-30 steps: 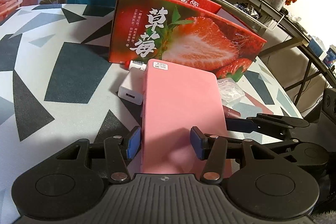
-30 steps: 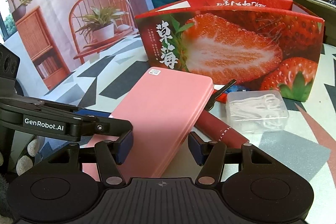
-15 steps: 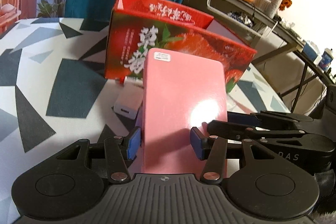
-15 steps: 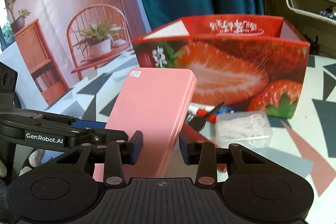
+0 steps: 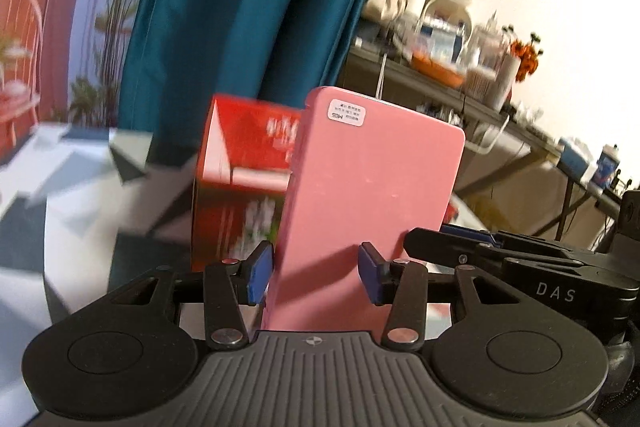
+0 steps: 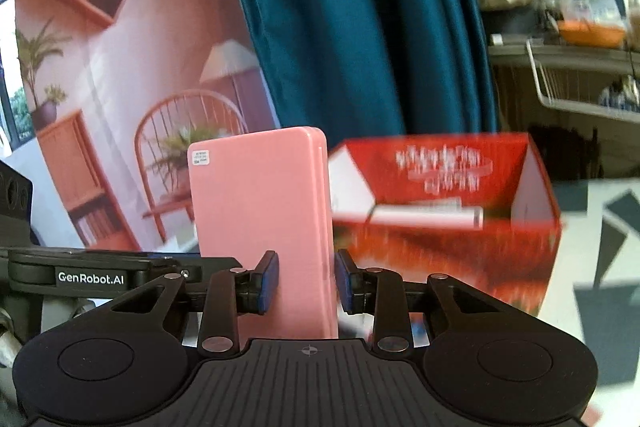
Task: Organize rigid objects
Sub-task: 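Lower the pink power bank into the box beside the white one, release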
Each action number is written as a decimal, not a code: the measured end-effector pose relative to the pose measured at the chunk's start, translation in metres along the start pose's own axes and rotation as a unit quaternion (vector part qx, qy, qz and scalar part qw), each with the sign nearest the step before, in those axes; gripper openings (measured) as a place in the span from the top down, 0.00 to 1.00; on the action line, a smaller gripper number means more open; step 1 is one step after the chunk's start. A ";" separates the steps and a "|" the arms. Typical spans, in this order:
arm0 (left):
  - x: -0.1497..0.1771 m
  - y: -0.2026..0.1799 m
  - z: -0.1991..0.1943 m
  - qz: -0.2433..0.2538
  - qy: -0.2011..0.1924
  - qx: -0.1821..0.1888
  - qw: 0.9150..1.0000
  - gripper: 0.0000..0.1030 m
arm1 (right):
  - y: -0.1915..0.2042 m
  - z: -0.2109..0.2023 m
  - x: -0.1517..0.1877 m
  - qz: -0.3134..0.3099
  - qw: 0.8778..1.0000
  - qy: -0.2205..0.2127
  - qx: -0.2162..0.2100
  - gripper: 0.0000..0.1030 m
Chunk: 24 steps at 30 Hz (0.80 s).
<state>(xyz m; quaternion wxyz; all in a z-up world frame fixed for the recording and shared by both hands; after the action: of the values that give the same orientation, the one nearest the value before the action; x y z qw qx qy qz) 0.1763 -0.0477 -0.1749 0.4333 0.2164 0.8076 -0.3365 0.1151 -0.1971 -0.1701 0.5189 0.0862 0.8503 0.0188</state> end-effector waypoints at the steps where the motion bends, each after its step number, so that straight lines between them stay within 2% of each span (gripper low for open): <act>1: -0.010 -0.002 0.001 0.007 -0.007 -0.001 1.000 0.52 | 0.000 0.001 -0.010 -0.004 1.000 -0.010 0.001 0.72; 7: -0.064 -0.005 0.017 0.032 -0.048 0.001 0.998 0.52 | -0.011 0.021 -0.076 -0.022 0.998 -0.066 -0.007 0.72; 13: -0.103 0.000 0.050 0.057 -0.050 -0.011 0.997 0.52 | -0.023 0.059 -0.120 -0.045 0.995 -0.086 0.012 0.72; 19: -0.108 0.021 0.091 0.040 -0.020 -0.029 0.999 0.52 | -0.037 0.108 -0.125 -0.044 0.997 -0.066 0.026 0.72; 24: -0.091 0.046 0.114 0.014 0.023 -0.038 0.999 0.52 | -0.055 0.147 -0.105 0.000 1.000 -0.010 0.018 0.72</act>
<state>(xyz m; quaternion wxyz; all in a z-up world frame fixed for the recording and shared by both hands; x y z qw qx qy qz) 0.3172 -0.1047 -0.1602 0.4275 0.2190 0.8262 -0.2942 0.2858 -0.2770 -0.1521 0.5257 0.0955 0.8453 0.0020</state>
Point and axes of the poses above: each gripper's, at about its wrist camera, not at the fingertips, and z roughly the way its jaws point, y to its left, x to its underside, the point moved 4 cm from there along z, roughly the way its jaws point, and after that the axes turned 15 degrees about x, right-handed, at the moved point
